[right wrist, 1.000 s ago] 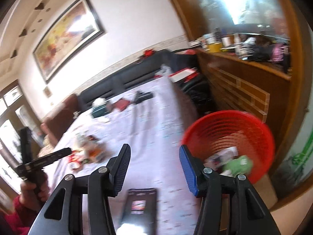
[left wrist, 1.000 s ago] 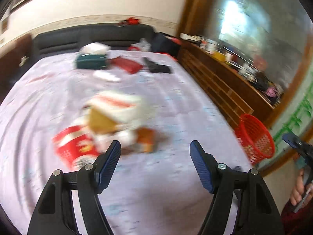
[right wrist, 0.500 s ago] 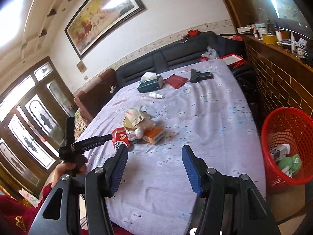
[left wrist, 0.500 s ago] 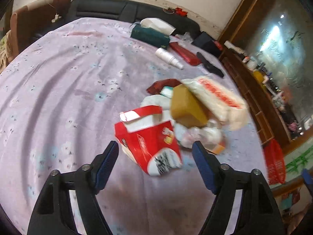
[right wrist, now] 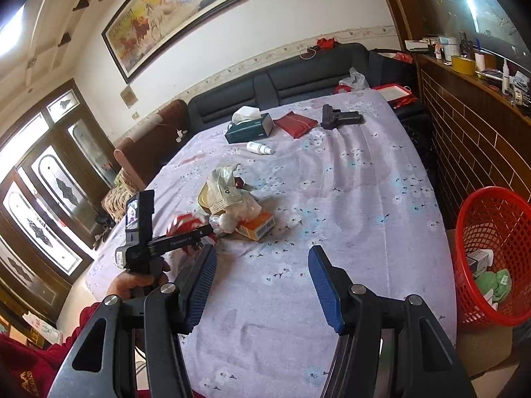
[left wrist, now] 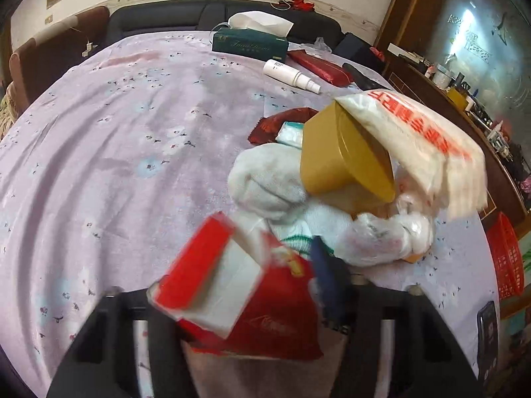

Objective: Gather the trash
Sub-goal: 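Grasp the red-and-white snack box with the left gripper, then grasp the white tissue packet with red print with the right gripper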

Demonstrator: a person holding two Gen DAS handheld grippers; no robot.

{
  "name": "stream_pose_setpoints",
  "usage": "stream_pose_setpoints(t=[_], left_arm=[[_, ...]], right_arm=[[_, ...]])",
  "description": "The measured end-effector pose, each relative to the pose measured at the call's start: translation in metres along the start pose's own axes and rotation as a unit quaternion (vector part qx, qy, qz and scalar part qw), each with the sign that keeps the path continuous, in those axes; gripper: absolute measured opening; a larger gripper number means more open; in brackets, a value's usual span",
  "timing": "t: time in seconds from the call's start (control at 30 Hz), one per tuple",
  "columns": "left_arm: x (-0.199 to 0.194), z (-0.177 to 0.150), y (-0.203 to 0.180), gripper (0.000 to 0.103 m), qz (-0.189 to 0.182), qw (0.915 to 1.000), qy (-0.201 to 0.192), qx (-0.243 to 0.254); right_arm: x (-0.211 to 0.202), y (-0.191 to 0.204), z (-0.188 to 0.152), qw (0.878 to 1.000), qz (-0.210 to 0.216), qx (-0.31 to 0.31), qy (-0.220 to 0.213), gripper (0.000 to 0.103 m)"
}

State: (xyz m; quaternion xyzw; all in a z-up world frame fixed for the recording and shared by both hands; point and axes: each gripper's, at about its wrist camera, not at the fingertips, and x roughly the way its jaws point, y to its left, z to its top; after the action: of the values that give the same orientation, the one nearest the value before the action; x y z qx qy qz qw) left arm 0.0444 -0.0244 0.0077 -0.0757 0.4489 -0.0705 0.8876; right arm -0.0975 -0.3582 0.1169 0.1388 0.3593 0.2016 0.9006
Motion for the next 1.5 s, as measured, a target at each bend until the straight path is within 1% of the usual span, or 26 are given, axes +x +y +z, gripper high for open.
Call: stream_pose_setpoints(t=[0.03, 0.13, 0.23, 0.37, 0.47, 0.5, 0.57, 0.63, 0.73, 0.83, 0.93, 0.97, 1.03, 1.1, 1.2, 1.27, 1.37, 1.43, 1.5], left_arm=[[-0.003, -0.002, 0.002, 0.044, -0.011, 0.9999, -0.001, -0.002], [-0.012, -0.004, 0.005, 0.035, -0.017, 0.9998, -0.007, 0.001], [-0.023, -0.009, 0.007, 0.03, -0.03, 0.9995, -0.011, 0.004], [-0.037, -0.012, 0.009, 0.029, -0.044, 0.9988, -0.021, 0.006], [-0.043, -0.013, 0.01, 0.029, -0.049, 0.9984, -0.028, 0.008], [-0.045, -0.012, 0.009, 0.029, -0.053, 0.9981, -0.028, 0.011], [-0.045, -0.012, 0.008, 0.029, -0.054, 0.998, -0.029, 0.016], [-0.044, -0.012, 0.005, 0.029, -0.058, 0.9977, -0.026, 0.024], [-0.041, -0.012, 0.005, 0.029, -0.061, 0.9976, -0.021, 0.026], [-0.038, -0.013, 0.005, 0.029, -0.064, 0.9974, -0.017, 0.027], [-0.035, -0.013, 0.004, 0.029, -0.068, 0.9973, -0.013, 0.027], [-0.035, -0.013, 0.004, 0.029, -0.069, 0.9972, -0.012, 0.028], [-0.033, -0.012, 0.003, 0.029, -0.068, 0.9972, -0.011, 0.029], [-0.032, -0.012, 0.003, 0.029, -0.069, 0.9971, -0.01, 0.029], [-0.03, -0.011, 0.002, 0.029, -0.071, 0.9971, -0.007, 0.028], [-0.029, -0.011, 0.003, 0.029, -0.073, 0.9969, -0.007, 0.027], [-0.027, -0.01, 0.004, 0.029, -0.074, 0.9969, -0.005, 0.025], [-0.025, -0.01, 0.004, 0.029, -0.074, 0.9969, -0.004, 0.026], [-0.026, -0.01, 0.003, 0.029, -0.074, 0.9968, -0.005, 0.029]], right_arm=[[0.004, 0.002, 0.002, 1.0, 0.0, -0.004, 0.003, 0.062], [0.018, 0.009, 0.014, 1.0, 0.005, -0.018, 0.016, 0.062], [0.039, 0.018, 0.03, 0.998, 0.019, -0.038, 0.035, 0.062], [0.08, 0.026, 0.055, 0.996, 0.026, -0.063, 0.061, 0.062], [0.109, 0.021, 0.076, 0.995, 0.016, -0.068, 0.075, 0.062], [0.12, 0.018, 0.085, 0.994, 0.019, -0.067, 0.081, 0.062], [0.136, 0.011, 0.097, 0.995, 0.007, -0.057, 0.083, 0.062], [0.157, 0.005, 0.108, 0.993, 0.012, -0.063, 0.102, 0.062], [0.189, -0.005, 0.119, 0.989, -0.009, -0.08, 0.124, 0.063], [0.216, -0.022, 0.127, 0.986, -0.025, -0.083, 0.144, 0.062], [0.232, -0.05, 0.138, 0.989, -0.04, -0.052, 0.135, 0.062], [0.237, -0.059, 0.14, 0.989, -0.032, -0.041, 0.135, 0.062], [0.247, -0.068, 0.143, 0.988, -0.012, -0.032, 0.149, 0.062], [0.256, -0.075, 0.145, 0.988, -0.006, -0.019, 0.152, 0.062], [0.277, -0.085, 0.144, 0.985, 0.008, 0.007, 0.174, 0.062], [0.287, -0.082, 0.139, 0.98, 0.026, 0.006, 0.195, 0.062], [0.287, -0.069, 0.131, 0.978, 0.056, 0.0, 0.201, 0.062], [0.286, -0.06, 0.126, 0.977, 0.061, -0.015, 0.206, 0.062], [0.287, -0.053, 0.119, 0.975, 0.046, -0.029, 0.216, 0.062]])
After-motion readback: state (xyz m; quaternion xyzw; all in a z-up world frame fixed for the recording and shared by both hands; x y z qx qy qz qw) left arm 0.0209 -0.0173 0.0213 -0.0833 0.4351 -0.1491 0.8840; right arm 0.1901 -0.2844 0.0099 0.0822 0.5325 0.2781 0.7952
